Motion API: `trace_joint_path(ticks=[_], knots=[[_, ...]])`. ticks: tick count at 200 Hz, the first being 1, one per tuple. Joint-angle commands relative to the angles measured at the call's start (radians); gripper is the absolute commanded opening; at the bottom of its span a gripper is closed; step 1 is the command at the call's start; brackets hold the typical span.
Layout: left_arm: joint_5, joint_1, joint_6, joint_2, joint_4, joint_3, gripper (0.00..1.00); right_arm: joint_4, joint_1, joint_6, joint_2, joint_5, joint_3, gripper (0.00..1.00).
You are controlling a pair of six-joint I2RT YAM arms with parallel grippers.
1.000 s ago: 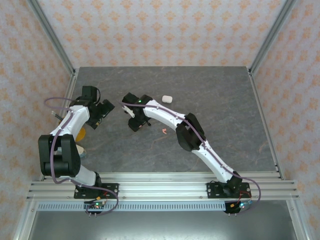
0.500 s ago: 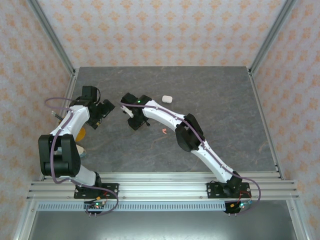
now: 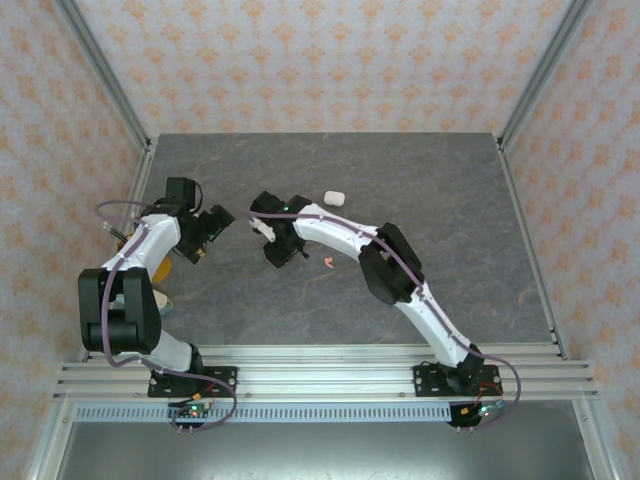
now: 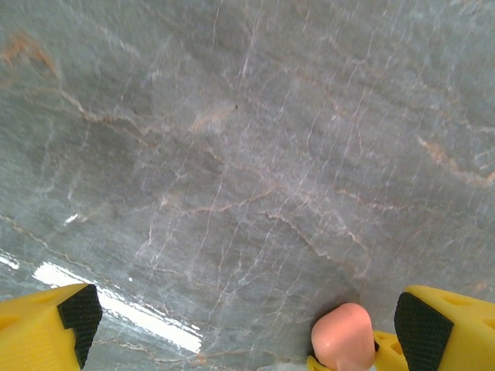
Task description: Insert wireless bluetooth earbuds into charging case
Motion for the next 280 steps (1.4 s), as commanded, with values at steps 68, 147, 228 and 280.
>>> trace_joint_path(ticks=[68, 147, 228, 280], knots=[[0.295, -0.052, 0.079, 0.085, 0.086, -0.043, 1.00, 0.143, -0.091, 0.023, -0.216, -0.202, -0.183, 0.27], [0.488, -0.113, 0.068, 0.192, 0.190, 0.051, 0.97, 0.158, -0.124, 0.022, -0.301, -0.290, -0.246, 0.27], [0.557, -0.151, 0.069, 0.211, 0.237, 0.080, 0.76, 0.167, -0.127, 0.022, -0.302, -0.301, -0.260, 0.23], [0.472, -0.150, 0.087, 0.175, 0.203, 0.059, 0.81, 0.182, -0.132, 0.039, -0.303, -0.294, -0.282, 0.24]])
